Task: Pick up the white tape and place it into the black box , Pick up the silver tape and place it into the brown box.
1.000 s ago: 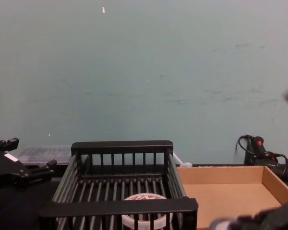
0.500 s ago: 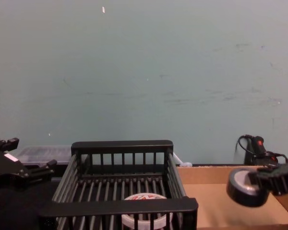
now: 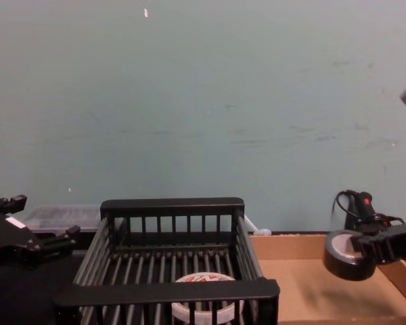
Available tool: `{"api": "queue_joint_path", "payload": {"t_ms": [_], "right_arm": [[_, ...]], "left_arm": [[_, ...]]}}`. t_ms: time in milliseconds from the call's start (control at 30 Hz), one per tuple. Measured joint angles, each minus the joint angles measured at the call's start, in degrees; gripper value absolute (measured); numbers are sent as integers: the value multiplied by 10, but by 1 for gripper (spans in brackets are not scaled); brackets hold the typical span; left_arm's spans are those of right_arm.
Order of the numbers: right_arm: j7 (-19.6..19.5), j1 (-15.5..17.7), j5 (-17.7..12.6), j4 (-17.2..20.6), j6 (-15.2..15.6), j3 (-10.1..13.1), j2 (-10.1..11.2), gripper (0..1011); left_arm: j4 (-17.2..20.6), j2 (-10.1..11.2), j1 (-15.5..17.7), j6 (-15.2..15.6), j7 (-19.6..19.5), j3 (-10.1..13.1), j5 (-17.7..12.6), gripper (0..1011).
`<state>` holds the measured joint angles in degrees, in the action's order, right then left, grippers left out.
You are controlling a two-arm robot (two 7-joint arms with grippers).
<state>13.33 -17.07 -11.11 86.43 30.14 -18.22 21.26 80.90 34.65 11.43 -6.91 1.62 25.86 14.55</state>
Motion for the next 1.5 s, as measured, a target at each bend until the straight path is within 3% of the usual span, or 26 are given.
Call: {"api": "queue_joint_path", "payload": {"t_ms": [733, 1500], "right_arm": [[-1, -4, 5, -9, -1, 2, -5, 192], [-1, -4, 5, -8, -1, 2, -5, 913]], "left_arm": [[0, 0, 0, 0, 0, 0, 0, 1001], [0, 0, 0, 0, 0, 0, 0, 1001]]}}
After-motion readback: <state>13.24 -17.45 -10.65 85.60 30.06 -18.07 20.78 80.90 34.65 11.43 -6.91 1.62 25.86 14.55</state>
